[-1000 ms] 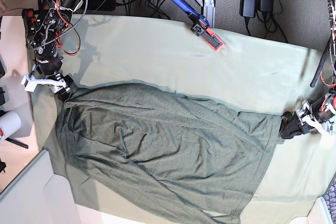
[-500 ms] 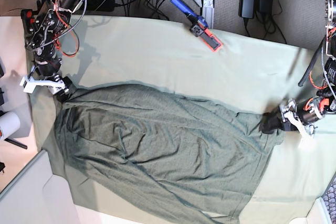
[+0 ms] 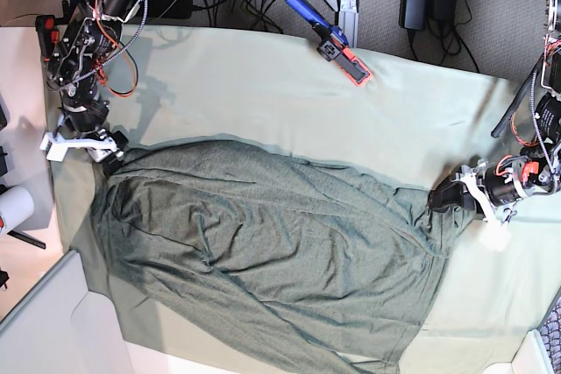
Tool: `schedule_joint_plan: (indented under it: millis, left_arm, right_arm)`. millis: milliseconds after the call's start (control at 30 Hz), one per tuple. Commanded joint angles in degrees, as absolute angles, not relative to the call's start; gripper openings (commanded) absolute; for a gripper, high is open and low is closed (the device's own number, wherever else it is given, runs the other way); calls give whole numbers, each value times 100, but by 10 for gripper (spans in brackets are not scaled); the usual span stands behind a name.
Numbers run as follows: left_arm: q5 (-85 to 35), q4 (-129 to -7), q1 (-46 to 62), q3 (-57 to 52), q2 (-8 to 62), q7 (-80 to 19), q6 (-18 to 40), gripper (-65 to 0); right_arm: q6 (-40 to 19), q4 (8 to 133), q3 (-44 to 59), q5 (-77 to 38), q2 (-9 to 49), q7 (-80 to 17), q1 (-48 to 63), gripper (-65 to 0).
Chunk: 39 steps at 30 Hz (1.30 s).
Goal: Fold the T-shirt properly
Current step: 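Slide the left gripper along the side edge toward the hem and grasp, then lift the side edge with the left gripper and pull it toward the collar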
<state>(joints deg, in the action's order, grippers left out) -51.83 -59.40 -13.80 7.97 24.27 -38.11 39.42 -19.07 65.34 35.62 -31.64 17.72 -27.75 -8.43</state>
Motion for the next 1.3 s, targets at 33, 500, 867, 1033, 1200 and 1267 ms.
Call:
schedule_joint_plan:
  millis: [33, 500, 867, 1033, 1200, 1267]
  left_arm:
    - [-5284, -6020, -1507, 781, 2491, -3723, 4000, -617]
    - [-5354, -6073, -1505, 497, 2536, -4003, 4000, -650]
    - [-5684, -7207, -871, 362, 3218, -4405, 4000, -650]
    - [-5677, -7920, -235, 362, 3404, -4460, 4000, -650]
    - [-5671, -8567, 314, 322, 3623, -4491, 4000, -650]
    - [-5673, -8801, 539, 228, 3719, -4506, 4000, -650]
  right_arm:
    - [-1968, 6615, 3450, -3168, 1859, -2613, -1020, -349]
    - [-1968, 6635, 3378, -2606, 1610, -2845, -1074, -650]
    - [-1970, 6807, 3435, -3487, 2237, -3636, -716, -650]
    - [-1970, 6831, 3444, -3680, 2477, -3868, -416, -650]
    - [-1977, 7203, 3518, -3802, 2622, -3999, 25, -650]
    - [-1977, 7443, 3557, -3815, 2670, -4027, 246, -650]
